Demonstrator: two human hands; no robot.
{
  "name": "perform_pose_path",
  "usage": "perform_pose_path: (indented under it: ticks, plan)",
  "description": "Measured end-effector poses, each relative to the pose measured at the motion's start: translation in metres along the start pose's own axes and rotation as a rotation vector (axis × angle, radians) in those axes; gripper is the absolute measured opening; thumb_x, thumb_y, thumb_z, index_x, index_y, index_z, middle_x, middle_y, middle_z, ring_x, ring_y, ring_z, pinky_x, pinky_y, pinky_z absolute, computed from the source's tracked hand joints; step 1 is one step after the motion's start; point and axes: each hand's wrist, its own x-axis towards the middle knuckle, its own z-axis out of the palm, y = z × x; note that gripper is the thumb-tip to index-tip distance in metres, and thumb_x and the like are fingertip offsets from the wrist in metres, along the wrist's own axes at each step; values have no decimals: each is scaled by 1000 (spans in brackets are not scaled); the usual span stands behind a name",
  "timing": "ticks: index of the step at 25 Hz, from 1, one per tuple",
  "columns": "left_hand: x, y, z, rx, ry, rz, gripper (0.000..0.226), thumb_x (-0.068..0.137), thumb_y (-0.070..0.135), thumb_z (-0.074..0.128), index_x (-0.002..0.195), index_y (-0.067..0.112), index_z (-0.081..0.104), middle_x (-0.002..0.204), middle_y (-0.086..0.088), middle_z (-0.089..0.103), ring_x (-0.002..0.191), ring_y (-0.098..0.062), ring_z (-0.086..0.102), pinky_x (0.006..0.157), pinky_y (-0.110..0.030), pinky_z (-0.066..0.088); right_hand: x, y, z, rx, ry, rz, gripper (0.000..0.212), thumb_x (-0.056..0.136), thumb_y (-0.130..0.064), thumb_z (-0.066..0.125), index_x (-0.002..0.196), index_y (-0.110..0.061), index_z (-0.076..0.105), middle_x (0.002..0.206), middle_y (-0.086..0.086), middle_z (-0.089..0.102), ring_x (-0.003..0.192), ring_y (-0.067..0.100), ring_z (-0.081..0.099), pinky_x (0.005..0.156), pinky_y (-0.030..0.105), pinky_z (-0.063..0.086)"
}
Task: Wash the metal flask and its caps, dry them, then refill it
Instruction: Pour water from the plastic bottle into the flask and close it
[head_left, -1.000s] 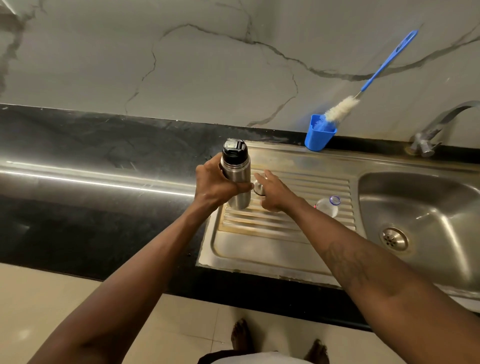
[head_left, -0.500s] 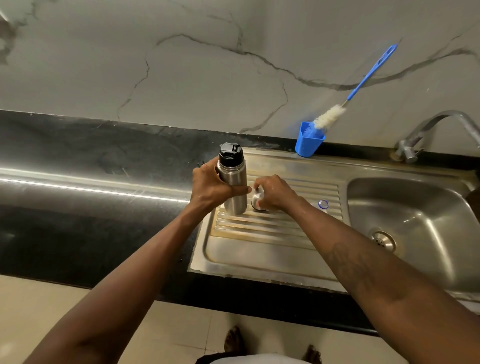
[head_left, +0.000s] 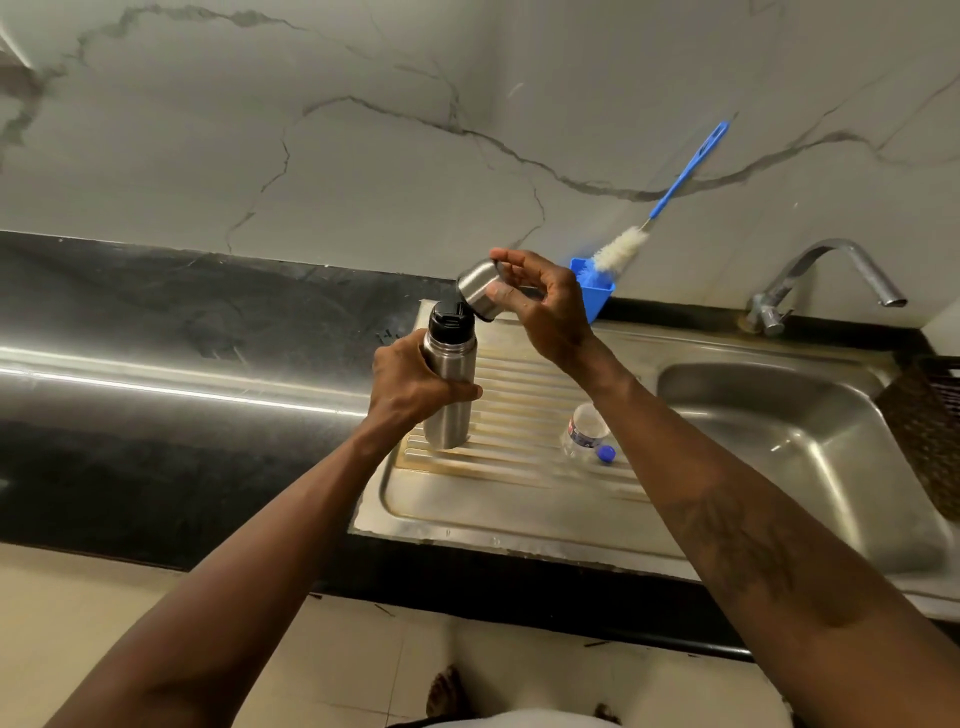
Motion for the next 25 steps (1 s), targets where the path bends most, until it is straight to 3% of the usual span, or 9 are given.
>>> perform_pose_path:
  ticks: [6,12,15,17,19,20,22,23,25]
  plan:
    - [-6,23,2,41,-42,57,66,51,39,102,108,27,70,86,16,69,79,-2,68,73,-24,58,-7,-15,-5,-225,-299,-187,48,89,-20,74,136,-16,66,132,4,68,118,18,66,98,40,58]
    - [-6,40,4,80,-28,52,69,50,44,100,109,20,74,86,7,74,75,-9,71,72,-32,65,3,-35,-24,-397,-510,-174,68,83,-31,83,145,-26,57,132,5,62,118,22,61,99,40,56]
    - [-9,48,6,120,13,41,68,48,48,100,106,22,76,86,5,75,74,-11,71,73,-35,65,-1,-46,-21,-600,-302,-135,74,68,-59,89,125,-18,66,112,3,69,100,16,62,86,31,55]
    - [-10,53,8,132,37,45,70,47,49,100,106,22,75,87,4,75,75,-13,71,73,-35,64,-5,-50,-14,-745,-148,-42,78,61,-77,81,103,-16,59,92,2,65,80,12,58,67,19,42]
    - [-10,56,8,135,28,35,73,46,50,100,108,20,74,86,5,74,75,-12,70,74,-34,64,-7,-55,-13,-698,-77,14,73,69,-84,68,94,-17,55,84,0,61,71,9,54,62,19,38]
    - [-10,57,7,136,24,30,73,46,50,100,107,20,74,85,6,73,75,-11,70,74,-34,64,-6,-56,-16,-586,-109,36,68,78,-83,61,96,-18,59,89,0,64,76,9,57,68,22,44]
    - [-7,54,2,138,27,19,71,45,53,99,105,22,76,84,8,73,74,-9,69,75,-34,64,-4,-54,-26,-295,-318,80,52,97,-65,53,129,-25,63,127,1,67,110,13,63,96,32,52]
    - [-7,54,1,134,23,25,71,44,53,98,104,22,76,83,7,73,74,-10,70,75,-35,64,-4,-50,-31,-222,-423,66,49,101,-51,56,144,-29,55,144,1,59,126,16,58,106,35,49]
    - [-7,55,0,136,11,56,70,44,54,97,103,22,76,84,7,74,74,-10,70,74,-35,64,-5,-41,-36,-219,-496,-10,56,97,-30,69,150,-28,51,149,2,56,132,18,56,111,37,49]
